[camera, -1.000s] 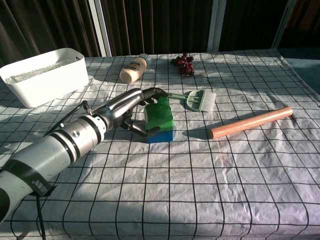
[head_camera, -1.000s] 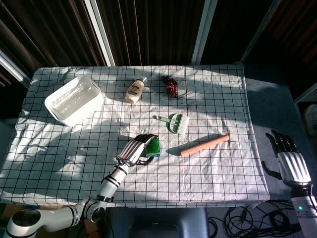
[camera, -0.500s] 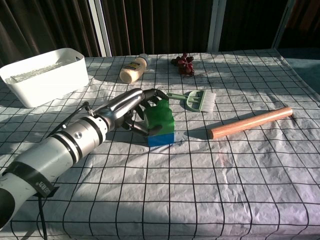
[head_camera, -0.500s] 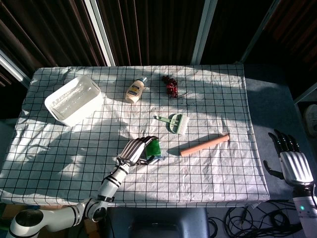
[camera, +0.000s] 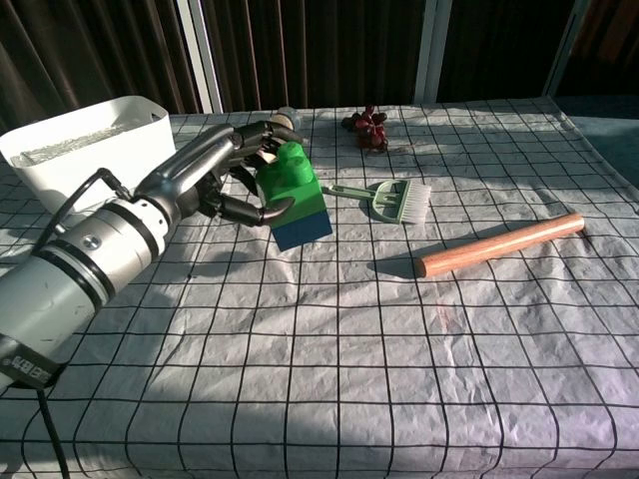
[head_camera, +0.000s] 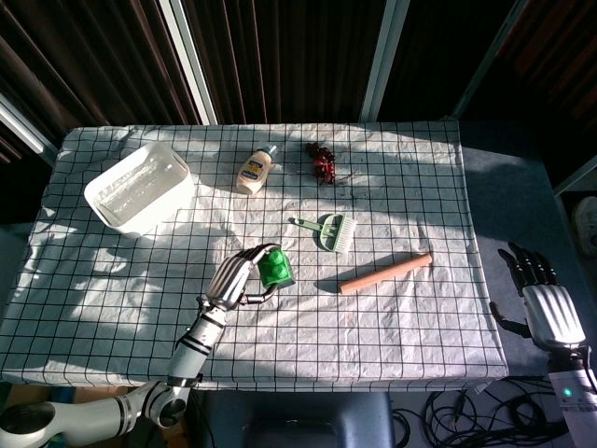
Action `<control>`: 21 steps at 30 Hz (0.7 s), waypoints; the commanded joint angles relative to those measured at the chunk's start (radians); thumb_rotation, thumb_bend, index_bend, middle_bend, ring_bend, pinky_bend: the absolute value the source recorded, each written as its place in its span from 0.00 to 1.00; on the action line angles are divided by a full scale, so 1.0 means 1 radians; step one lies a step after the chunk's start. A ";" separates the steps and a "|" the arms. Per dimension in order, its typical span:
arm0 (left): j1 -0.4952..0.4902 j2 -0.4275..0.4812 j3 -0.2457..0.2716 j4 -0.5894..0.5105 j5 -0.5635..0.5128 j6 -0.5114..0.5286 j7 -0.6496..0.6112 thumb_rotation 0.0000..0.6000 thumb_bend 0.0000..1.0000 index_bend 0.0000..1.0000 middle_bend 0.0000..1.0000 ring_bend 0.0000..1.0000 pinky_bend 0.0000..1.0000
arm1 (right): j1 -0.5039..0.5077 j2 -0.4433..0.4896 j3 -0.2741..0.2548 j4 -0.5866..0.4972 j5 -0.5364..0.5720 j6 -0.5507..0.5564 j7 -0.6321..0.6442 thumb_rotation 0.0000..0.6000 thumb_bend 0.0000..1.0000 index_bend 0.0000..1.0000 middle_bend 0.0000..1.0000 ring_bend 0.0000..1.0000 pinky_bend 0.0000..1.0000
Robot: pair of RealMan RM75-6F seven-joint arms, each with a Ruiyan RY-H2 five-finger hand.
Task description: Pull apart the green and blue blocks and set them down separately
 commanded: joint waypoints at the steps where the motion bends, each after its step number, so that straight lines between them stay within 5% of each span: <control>1: 0.075 0.095 0.018 -0.176 0.049 0.080 -0.161 1.00 0.79 0.71 0.72 0.78 1.00 | 0.037 -0.013 -0.020 0.029 -0.106 0.004 0.132 1.00 0.30 0.00 0.00 0.00 0.00; 9: 0.104 0.167 0.071 -0.315 0.146 0.103 -0.334 1.00 0.79 0.71 0.72 0.78 1.00 | 0.225 0.052 -0.025 -0.052 -0.231 -0.162 0.444 1.00 0.30 0.00 0.00 0.00 0.00; 21: 0.113 0.147 0.082 -0.282 0.243 0.200 -0.366 1.00 0.79 0.71 0.73 0.77 1.00 | 0.523 0.116 0.046 -0.259 -0.136 -0.554 0.566 1.00 0.20 0.00 0.00 0.00 0.00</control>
